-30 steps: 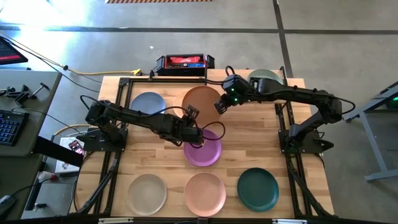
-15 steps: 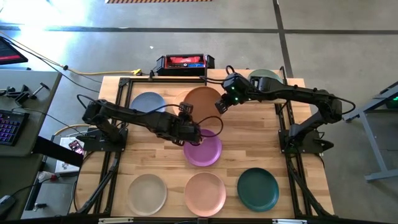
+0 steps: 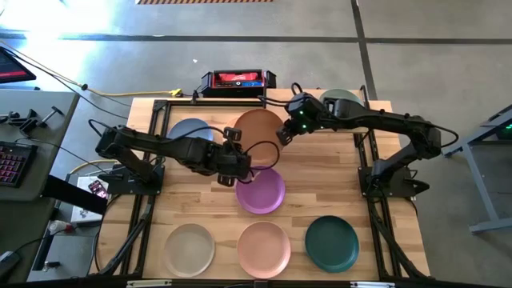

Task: Place and stack plates onto a shelf
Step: Stack the brown plate on top of the light blue plate on the shelf

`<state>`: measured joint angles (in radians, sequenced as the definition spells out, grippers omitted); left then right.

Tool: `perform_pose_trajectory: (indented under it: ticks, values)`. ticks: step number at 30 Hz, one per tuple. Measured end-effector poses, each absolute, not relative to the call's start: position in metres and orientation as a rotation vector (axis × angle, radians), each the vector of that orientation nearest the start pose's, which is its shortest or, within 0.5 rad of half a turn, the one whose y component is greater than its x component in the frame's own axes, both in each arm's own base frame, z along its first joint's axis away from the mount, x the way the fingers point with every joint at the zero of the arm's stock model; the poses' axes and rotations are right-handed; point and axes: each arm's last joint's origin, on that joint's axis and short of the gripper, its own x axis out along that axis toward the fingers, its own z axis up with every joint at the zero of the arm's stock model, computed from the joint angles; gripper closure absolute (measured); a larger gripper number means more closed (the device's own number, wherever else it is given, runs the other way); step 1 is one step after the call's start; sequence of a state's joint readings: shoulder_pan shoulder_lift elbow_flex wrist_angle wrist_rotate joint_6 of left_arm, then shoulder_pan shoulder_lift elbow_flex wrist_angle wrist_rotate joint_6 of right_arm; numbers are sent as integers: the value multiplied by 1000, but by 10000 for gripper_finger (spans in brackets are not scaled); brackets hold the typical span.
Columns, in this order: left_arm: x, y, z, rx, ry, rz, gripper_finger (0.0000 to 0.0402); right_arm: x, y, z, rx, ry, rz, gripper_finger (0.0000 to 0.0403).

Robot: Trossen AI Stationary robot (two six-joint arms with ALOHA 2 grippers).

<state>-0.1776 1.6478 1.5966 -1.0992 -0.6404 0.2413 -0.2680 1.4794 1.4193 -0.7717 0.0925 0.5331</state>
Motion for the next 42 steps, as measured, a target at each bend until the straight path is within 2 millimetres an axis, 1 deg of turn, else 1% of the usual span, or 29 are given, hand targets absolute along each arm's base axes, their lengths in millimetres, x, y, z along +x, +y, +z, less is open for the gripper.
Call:
perform_pose_trajectory:
  ticks: [6, 17, 23, 28, 34, 38, 42]
  values:
    - [323, -40, 331, 672, 1119, 287, 309, 295, -84, 345, 566, 698, -551, 403]
    - [324, -40, 328, 710, 1143, 265, 309, 295, -83, 347, 567, 681, -552, 403]
    - [320, -45, 327, 738, 1179, 216, 309, 295, -84, 346, 558, 688, -552, 403]
    - [318, -47, 326, 726, 1197, 183, 309, 295, -84, 346, 548, 692, -551, 402]
    - [318, -47, 326, 701, 1183, 219, 309, 292, -84, 345, 535, 721, -551, 402]
    - [317, -46, 326, 674, 1186, 284, 309, 282, -85, 349, 524, 745, -563, 402]
    - [310, -44, 324, 630, 1234, 352, 310, 261, -90, 357, 525, 771, -607, 402]
